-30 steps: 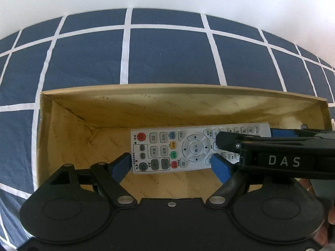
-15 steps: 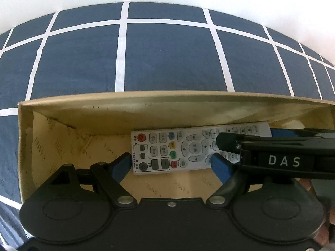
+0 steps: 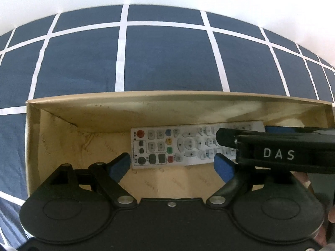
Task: Organize objects
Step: 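Lower the TV remote into the box and open both grippers, then raise both grippers out of the box toward the remaining remotes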
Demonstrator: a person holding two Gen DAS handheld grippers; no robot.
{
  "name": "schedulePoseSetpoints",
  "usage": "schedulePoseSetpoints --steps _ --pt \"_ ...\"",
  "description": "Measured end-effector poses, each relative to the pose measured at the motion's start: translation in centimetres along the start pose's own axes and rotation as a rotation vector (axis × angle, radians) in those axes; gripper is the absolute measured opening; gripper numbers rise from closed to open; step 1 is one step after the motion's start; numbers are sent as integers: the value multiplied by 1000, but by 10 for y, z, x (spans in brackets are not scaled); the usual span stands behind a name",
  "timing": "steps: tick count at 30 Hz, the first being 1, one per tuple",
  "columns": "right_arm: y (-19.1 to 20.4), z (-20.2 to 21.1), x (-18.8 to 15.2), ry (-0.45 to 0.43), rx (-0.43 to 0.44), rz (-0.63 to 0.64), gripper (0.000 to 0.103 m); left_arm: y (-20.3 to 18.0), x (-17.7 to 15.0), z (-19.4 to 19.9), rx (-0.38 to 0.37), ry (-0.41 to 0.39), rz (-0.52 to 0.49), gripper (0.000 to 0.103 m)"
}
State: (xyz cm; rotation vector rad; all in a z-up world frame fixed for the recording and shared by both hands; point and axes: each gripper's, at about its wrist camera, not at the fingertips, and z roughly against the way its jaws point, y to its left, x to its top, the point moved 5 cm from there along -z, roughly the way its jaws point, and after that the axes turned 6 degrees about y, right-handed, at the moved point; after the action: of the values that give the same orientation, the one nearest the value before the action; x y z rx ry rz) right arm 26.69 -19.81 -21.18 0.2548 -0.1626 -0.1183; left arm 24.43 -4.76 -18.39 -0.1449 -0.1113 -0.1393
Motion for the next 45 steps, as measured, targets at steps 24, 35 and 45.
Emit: schedulePoseSetpoints --steps 24,35,45 --pt "15 117 -54 -136 19 32 101 -22 -67 108 20 -125 -9 103" --pt "-13 175 -109 -217 -1 -53 103 -61 -119 144 17 -173 -93 103" --pt "-55 218 -164 -280 -32 -154 103 -118 -158 156 2 -188 -196 103"
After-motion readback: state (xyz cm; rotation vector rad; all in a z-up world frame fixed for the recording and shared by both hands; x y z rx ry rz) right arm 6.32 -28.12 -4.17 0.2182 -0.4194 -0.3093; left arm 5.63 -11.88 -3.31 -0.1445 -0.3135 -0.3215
